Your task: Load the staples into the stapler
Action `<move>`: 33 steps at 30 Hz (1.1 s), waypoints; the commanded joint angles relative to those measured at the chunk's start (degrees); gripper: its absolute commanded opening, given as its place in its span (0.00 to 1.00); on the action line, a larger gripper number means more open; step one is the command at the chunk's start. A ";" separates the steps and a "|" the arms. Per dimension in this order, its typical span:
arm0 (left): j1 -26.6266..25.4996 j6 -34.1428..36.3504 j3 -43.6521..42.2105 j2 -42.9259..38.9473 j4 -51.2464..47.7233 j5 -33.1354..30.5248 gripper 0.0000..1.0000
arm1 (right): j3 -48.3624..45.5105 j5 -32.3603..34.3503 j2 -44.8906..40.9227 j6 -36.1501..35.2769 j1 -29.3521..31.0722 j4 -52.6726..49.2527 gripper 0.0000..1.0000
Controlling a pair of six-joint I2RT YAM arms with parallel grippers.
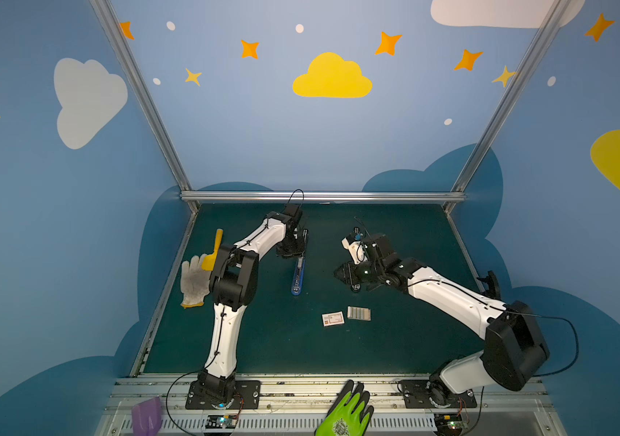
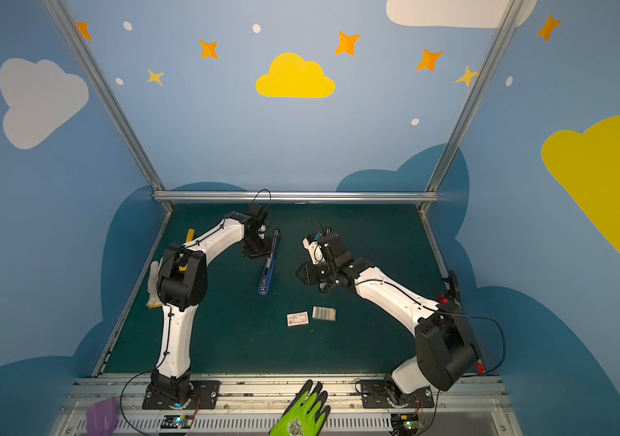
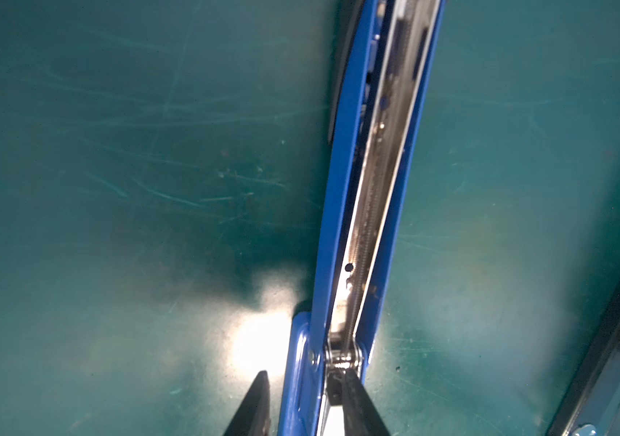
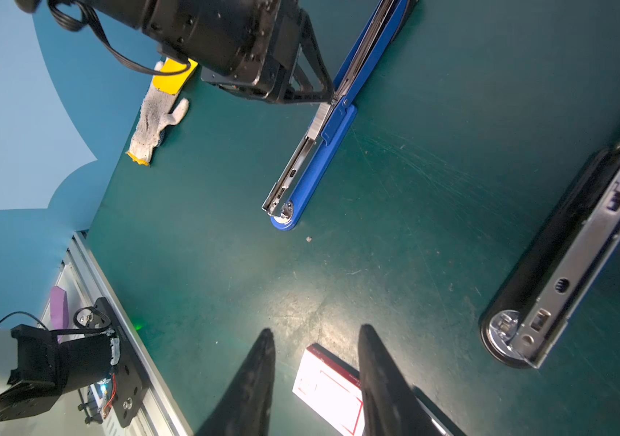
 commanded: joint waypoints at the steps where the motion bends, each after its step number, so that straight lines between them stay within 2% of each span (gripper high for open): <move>1: -0.27 0.45 -0.82 -0.59 -0.93 -0.91 0.31 | -1.05 0.62 -2.11 0.39 -0.27 0.42 0.38; 18: -1.29 -0.18 -7.09 -4.33 0.75 -2.38 0.31 | -3.60 0.89 -3.99 1.00 -0.62 1.27 0.38; 33: -2.58 -1.83 -13.01 -6.22 0.15 -6.09 0.29 | -5.01 0.69 -5.25 1.25 -1.28 2.09 0.38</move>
